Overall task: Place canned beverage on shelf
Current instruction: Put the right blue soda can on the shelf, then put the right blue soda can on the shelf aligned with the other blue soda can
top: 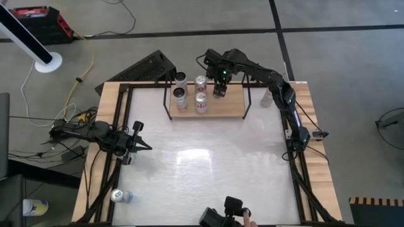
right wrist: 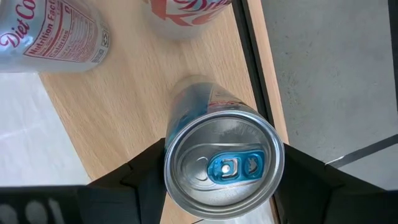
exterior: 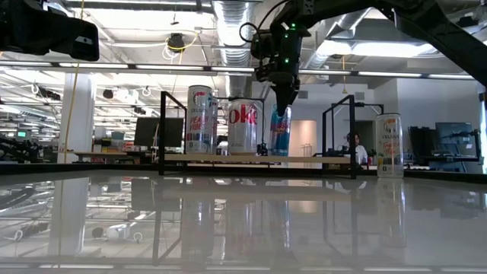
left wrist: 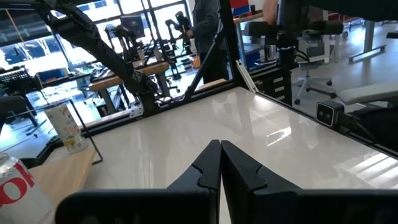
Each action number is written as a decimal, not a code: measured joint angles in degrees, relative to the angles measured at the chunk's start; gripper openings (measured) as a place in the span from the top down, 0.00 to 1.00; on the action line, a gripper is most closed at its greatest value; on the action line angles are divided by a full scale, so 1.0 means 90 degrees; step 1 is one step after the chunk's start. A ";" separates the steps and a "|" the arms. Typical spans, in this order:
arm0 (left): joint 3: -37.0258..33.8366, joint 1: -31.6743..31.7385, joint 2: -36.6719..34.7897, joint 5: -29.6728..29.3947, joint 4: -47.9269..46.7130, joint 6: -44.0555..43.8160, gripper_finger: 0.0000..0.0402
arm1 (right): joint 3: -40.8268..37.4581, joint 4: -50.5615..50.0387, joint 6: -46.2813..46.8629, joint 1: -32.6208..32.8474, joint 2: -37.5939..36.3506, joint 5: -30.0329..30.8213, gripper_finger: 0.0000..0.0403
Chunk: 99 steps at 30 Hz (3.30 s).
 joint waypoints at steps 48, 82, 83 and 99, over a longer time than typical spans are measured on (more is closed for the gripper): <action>0.0005 -0.0002 -0.0002 -0.0321 0.0648 -0.1530 1.00 | 0.0506 -0.1050 0.2475 0.2505 -0.2071 0.0276 0.04; 0.7033 -0.5311 0.7581 -0.1609 -0.6240 -0.8293 1.00 | -0.6868 0.4899 0.2871 0.5861 -0.4708 0.2427 0.06; 0.7031 -0.5460 0.7720 -0.1542 -0.6197 -0.8698 1.00 | -0.6918 0.4989 0.2870 0.5853 -0.4706 0.2429 0.06; 0.7026 -0.5599 0.8625 -0.0974 -0.6637 -0.9929 0.86 | -0.7016 0.6043 0.1737 0.5321 -0.4697 0.2098 0.06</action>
